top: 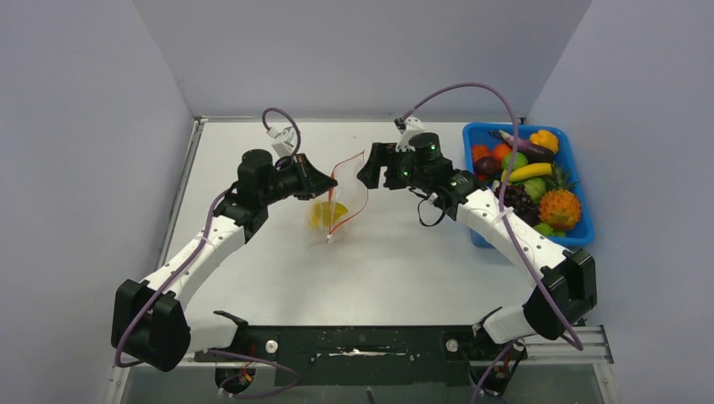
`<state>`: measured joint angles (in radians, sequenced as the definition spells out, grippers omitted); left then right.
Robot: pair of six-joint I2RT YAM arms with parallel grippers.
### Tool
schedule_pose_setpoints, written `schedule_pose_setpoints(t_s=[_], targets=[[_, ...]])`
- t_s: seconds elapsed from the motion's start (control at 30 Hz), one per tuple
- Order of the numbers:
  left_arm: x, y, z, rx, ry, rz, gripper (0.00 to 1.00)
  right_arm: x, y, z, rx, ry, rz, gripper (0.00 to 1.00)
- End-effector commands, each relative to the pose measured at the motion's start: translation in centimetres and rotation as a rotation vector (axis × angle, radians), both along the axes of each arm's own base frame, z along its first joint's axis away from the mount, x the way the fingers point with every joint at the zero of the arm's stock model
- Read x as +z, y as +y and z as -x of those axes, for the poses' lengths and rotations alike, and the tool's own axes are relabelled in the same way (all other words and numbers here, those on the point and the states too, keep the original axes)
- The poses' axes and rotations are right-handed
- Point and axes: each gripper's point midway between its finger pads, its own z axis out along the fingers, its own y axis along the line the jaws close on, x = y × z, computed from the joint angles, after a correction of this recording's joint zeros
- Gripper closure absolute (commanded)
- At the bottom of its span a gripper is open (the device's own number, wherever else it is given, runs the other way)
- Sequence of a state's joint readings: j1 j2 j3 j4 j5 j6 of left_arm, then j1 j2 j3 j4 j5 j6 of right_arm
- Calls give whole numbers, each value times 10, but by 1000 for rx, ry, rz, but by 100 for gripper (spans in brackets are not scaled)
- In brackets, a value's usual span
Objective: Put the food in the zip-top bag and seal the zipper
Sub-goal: Place the fake fruit in the zipper food storage bag, then pick up the fake fruit from the bin.
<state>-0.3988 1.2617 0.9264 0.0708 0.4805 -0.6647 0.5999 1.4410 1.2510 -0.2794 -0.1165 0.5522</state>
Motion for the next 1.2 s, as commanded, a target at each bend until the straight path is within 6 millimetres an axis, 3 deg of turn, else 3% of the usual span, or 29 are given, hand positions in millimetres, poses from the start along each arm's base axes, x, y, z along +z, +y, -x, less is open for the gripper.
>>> schedule_pose_setpoints(t_s=[0.0,0.17,0.3,0.47,0.7,0.97,1.17], targets=[[14,3,-10,24,-94,-31,100,50,-45,-20,-117,-109,-21,17],[14,11,-12,52,-117,-97,100,63,-103,-33,-252,-148,10,13],[15,18,-12,69,-142,-151,100,62,-149,-42,-377,-152,120,12],[11,26,-8,83,-159,-188,100,46,-214,-51,-578,-105,294,15],[8,28,-2,79,-173,-196,100,18,-292,-70,-763,-11,437,29],[5,26,5,60,-182,-197,100,-14,-357,-100,-894,90,483,39],[10,25,9,54,-197,-180,100,-47,-381,-118,-888,149,471,40]])
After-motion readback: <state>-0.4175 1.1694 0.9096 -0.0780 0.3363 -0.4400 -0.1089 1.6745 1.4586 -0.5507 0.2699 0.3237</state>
